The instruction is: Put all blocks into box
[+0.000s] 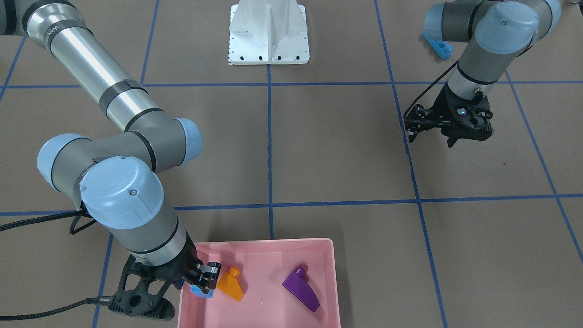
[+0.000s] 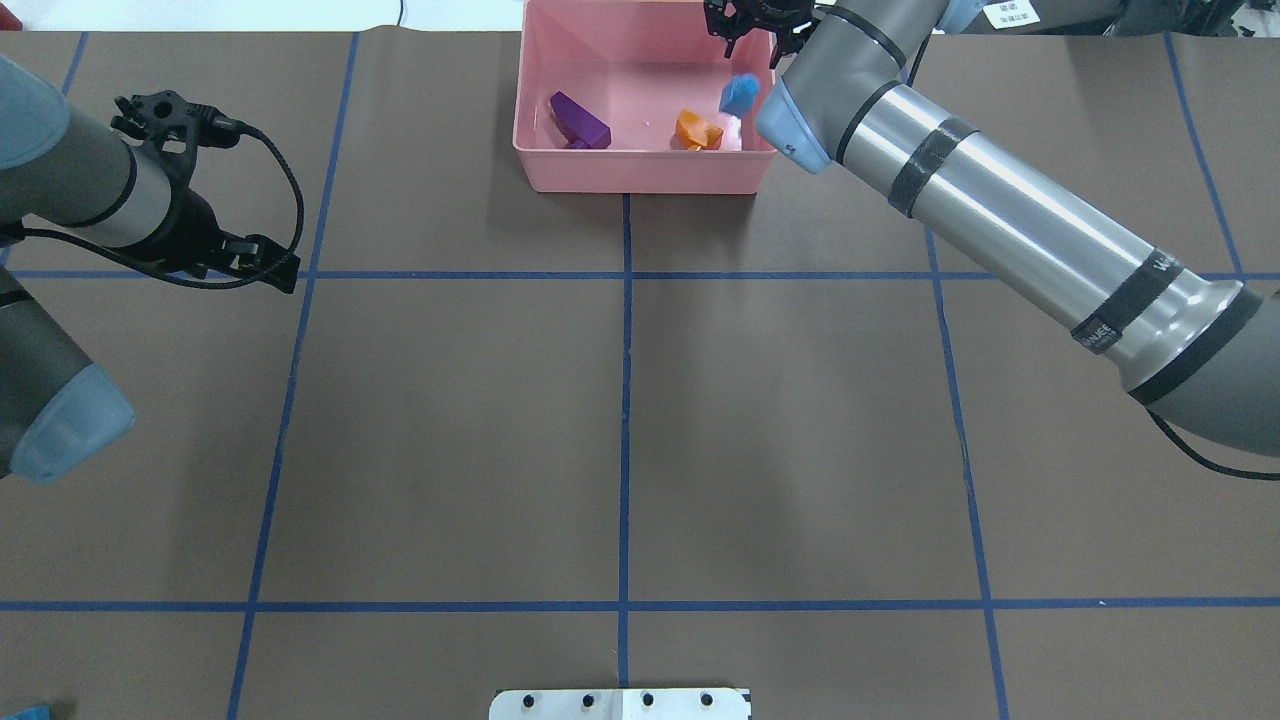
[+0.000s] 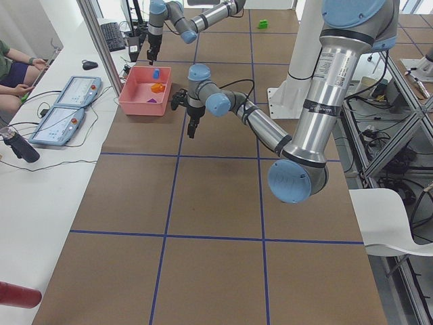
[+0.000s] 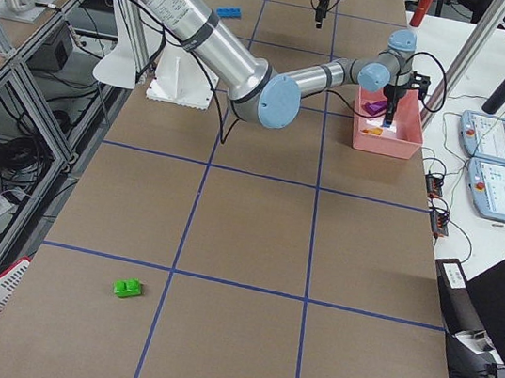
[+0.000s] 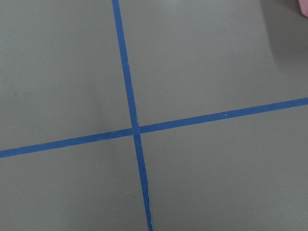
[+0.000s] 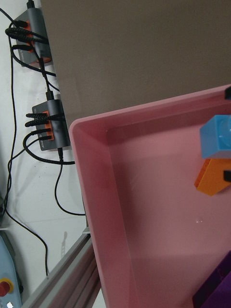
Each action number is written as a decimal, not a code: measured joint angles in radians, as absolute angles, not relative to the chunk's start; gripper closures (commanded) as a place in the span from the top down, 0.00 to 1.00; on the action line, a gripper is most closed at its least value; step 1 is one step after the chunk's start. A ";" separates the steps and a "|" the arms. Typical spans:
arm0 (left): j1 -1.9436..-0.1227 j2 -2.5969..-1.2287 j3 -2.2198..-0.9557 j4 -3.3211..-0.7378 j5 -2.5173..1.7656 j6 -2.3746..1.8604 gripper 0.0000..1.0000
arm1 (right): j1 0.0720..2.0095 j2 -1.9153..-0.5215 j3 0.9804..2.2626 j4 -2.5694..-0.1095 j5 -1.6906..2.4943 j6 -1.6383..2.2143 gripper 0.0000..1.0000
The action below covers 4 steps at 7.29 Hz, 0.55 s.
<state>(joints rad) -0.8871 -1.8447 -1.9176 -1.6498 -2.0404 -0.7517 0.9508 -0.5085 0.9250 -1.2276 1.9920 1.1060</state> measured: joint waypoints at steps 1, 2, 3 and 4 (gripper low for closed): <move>-0.887 -1.837 -1.922 -1.648 -2.042 -0.752 1.00 | 0.956 -0.513 0.989 -1.331 1.996 1.060 0.99; -0.887 -1.829 -1.926 -1.647 -2.041 -0.752 1.00 | 0.962 -0.526 1.080 -1.455 1.999 1.009 0.99; -0.888 -1.802 -1.941 -1.647 -2.037 -0.751 1.00 | 0.970 -0.559 1.182 -1.550 2.005 0.971 0.99; -0.888 -1.739 -1.980 -1.649 -2.031 -0.746 1.00 | 0.984 -0.625 1.293 -1.604 2.027 0.939 0.99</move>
<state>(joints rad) -0.8885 -1.7386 -1.9798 -1.6486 -2.0314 -0.7459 0.9844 -0.6249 1.2928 -1.6041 2.0266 0.9386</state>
